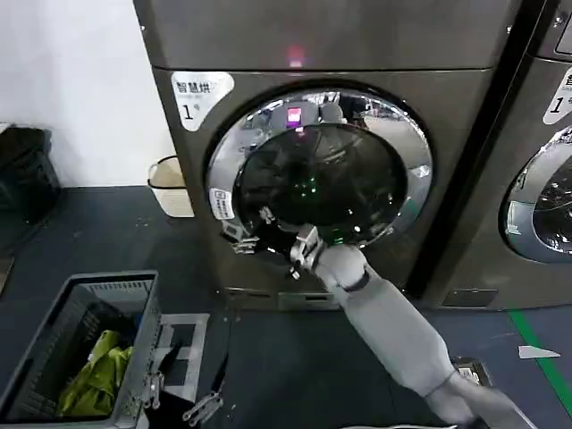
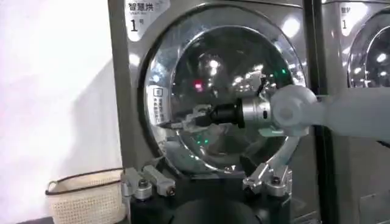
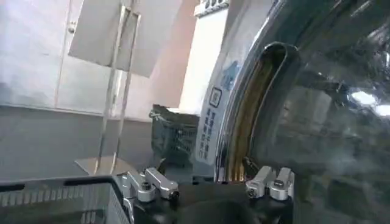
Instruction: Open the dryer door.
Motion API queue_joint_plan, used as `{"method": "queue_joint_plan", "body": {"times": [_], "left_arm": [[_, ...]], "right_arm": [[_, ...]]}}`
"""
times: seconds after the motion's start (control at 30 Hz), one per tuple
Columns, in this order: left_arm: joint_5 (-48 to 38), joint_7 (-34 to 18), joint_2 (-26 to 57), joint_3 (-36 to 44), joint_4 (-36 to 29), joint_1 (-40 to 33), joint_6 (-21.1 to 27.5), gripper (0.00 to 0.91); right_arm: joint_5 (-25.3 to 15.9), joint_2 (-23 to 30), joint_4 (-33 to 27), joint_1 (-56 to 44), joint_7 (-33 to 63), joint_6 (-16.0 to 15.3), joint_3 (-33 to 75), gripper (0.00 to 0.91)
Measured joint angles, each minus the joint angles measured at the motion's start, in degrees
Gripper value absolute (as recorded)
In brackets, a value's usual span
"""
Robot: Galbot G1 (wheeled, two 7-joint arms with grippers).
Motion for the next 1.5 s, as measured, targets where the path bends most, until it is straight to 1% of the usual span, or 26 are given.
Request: {"method": "queue_joint_plan", "body": {"times": [0.1, 0.3, 0.43, 0.6, 0.67, 0.9, 1.07, 1.27, 1.33, 1.5], "left_arm": [[-0.07, 0.1, 0.1, -0.41, 0.42, -0.42, 0.98, 0.907], [0.24, -0.11, 0.17, -0.86, -0.02, -0.59, 2.57, 0.907], [0.06, -1.57, 1.11, -1.46, -0.13, -1.71, 5.27, 0.907], [-1.84, -1.76, 2.36, -2.46, -0.04, -3.21, 8.0, 0.907], [-2.97, -2.67, 2.85, -3.14, -0.11, -3.97, 8.06, 0.907], [-5.29, -2.76, 4.21, -4.96, -0.43, -5.78, 8.16, 0.907], [-6.35, -2.81, 4.93, -5.65, -0.19, -6.61, 8.68, 0.907], [-14.27, -2.42, 7.79, -8.04, 1.99, -9.36, 10.01, 0.907], [-17.41, -1.47, 10.21, -9.25, 3.42, -10.84, 9.59, 0.907], [-24.27, -1.31, 17.43, -10.75, 6.95, -14.38, 9.43, 0.907]], "right_arm": [[0.55, -0.05, -0.06, 0.11, -0.62, -0.18, 0.01, 0.907], [3.53, -0.56, 0.98, 0.39, -3.7, -0.73, 0.03, 0.907], [4.25, -1.57, 2.08, -0.54, -6.26, -0.82, 0.04, 0.907], [5.16, -2.61, 3.4, -1.56, -8.7, -0.65, 0.26, 0.907], [5.81, -3.22, 4.19, -1.93, -9.7, -0.66, 0.26, 0.907], [7.53, -6.37, 8.57, -4.08, -13.56, -0.98, 0.48, 0.907], [8.22, -9.0, 11.35, -5.93, -19.02, -1.15, 1.61, 0.907], [9.24, -12.54, 14.54, -7.78, -24.66, -1.13, 2.76, 0.907], [9.84, -13.53, 15.37, -8.25, -26.2, -1.28, 2.93, 0.907], [10.61, -16.22, 17.58, -9.89, -30.29, -1.51, 3.99, 0.907]]}}
